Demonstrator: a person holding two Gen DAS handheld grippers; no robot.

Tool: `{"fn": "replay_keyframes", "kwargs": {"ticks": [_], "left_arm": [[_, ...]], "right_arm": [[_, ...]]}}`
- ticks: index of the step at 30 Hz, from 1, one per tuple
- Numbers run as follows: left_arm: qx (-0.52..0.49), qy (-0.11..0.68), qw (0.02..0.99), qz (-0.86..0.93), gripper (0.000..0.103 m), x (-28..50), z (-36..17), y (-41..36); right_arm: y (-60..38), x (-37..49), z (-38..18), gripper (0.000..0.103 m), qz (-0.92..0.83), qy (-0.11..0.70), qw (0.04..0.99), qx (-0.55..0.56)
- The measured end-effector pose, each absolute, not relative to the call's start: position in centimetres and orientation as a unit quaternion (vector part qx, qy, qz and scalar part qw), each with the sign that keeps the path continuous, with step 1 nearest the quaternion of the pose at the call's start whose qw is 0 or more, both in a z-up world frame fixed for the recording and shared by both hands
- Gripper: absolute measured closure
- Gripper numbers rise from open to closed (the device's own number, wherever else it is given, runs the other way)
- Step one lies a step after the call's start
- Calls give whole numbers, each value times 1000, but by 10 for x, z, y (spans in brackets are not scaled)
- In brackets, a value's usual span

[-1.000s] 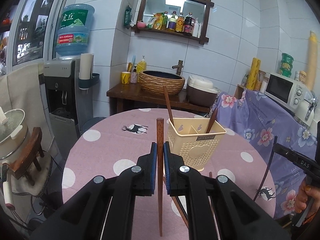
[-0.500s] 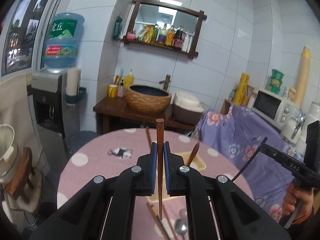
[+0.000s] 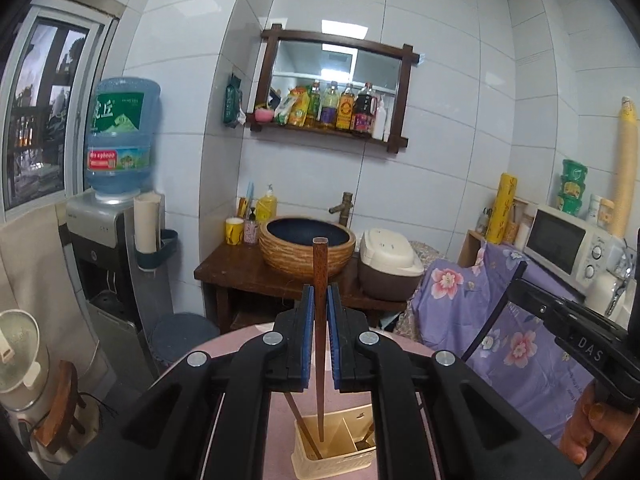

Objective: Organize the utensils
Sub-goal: 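Release the brown chopstick into the holder while the right tool releases the black chopstick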

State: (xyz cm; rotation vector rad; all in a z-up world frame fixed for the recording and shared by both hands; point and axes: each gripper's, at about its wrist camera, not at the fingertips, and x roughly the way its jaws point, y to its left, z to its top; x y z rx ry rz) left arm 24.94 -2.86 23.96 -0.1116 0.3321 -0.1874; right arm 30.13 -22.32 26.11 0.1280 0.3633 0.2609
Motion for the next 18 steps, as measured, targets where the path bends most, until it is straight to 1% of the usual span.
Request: {"fn": "replay_keyframes", "kwargs": {"ticks": [5,10,14,18], "left_arm": [[-45,200,975,-82,95,264,189,-40],[-49,245,965,-82,95,275,141,-42],[-61,267,958,-83,95,279,116,-41],[-62,273,957,-80,95,281,105,-40]], "right_arm": [[-215,319,206,95,130,225,963,75],[-211,325,162,95,122,253,957,73],[-216,327,142,95,116,265,954,85],[-219,324,137,95,107,253,958,77]]}}
